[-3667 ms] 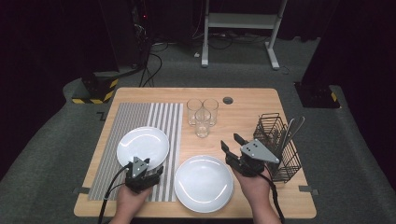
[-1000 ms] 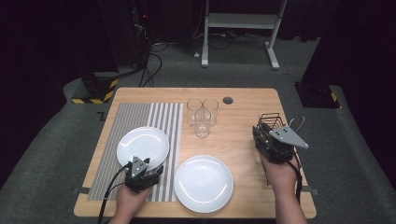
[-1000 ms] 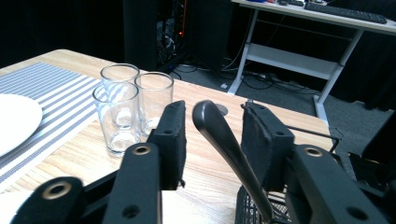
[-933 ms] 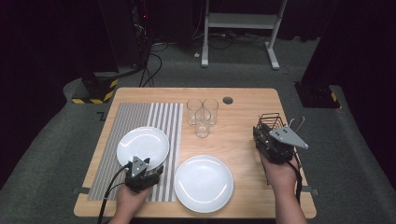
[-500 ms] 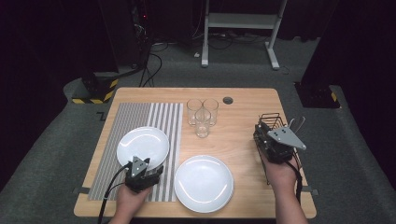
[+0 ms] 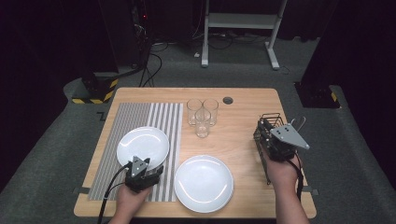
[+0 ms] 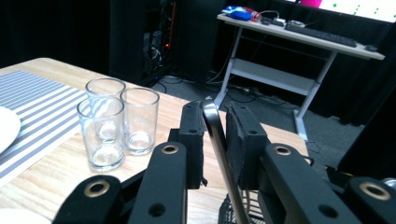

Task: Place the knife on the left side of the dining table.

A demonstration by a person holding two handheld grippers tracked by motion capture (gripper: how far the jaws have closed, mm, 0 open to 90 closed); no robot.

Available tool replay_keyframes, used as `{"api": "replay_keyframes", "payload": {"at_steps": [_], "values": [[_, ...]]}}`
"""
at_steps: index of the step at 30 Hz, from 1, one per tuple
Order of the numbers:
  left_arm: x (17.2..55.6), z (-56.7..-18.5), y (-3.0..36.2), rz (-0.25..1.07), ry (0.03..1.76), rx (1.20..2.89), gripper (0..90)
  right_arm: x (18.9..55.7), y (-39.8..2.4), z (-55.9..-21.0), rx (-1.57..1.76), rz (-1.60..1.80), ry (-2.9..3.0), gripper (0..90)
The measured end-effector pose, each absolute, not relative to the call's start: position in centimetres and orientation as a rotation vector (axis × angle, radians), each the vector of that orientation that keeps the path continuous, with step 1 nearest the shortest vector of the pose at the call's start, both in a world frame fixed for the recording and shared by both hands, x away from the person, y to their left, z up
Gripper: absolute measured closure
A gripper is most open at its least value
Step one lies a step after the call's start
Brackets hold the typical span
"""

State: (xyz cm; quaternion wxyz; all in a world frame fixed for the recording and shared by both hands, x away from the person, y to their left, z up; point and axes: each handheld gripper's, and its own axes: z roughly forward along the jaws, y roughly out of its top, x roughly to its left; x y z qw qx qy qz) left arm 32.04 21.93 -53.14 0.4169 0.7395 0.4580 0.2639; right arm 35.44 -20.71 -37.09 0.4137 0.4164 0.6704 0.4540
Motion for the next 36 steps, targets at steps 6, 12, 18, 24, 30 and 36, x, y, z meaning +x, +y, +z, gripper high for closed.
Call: {"api": "replay_keyframes", "payload": {"at_steps": [6, 12, 18, 24, 30, 36], "values": [[32.0, -53.1, 21.9, 0.663, 1.151, 1.856, 33.6, 35.4, -20.8, -36.5, 1.042, 1.154, 1.662, 79.2], [32.0, -53.1, 21.9, 0.664, 1.150, 1.857, 33.6, 35.0, -22.0, -36.2, 1.067, 1.201, 1.610, 81.0], [32.1, -53.1, 21.9, 0.662, 1.151, 1.860, 33.6, 34.7, -22.6, -36.6, 1.061, 1.242, 1.585, 80.7], [32.1, -53.1, 21.9, 0.663, 1.152, 1.859, 33.6, 35.2, -22.3, -37.0, 1.055, 1.243, 1.593, 79.8], [32.1, -53.1, 21.9, 0.662, 1.149, 1.861, 33.6, 35.6, -22.3, -36.9, 1.068, 1.257, 1.597, 79.1], [32.1, -53.1, 21.9, 0.658, 1.150, 1.862, 33.6, 36.2, -22.2, -37.1, 1.088, 1.243, 1.610, 77.6]]}}
